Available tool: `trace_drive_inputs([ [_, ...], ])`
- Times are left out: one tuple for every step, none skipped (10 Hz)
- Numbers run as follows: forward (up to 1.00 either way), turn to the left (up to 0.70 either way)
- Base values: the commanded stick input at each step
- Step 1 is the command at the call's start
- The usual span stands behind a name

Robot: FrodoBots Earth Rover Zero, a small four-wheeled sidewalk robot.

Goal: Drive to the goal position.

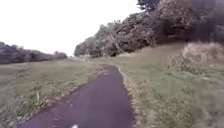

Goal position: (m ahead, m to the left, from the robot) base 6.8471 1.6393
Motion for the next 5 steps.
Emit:
trace_drive_inputs([
  [0.85, 0.00],
  [0.85, 0.00],
  [0.85, 0.00],
  [0.85, 0.00],
  [0.85, 0.00],
])
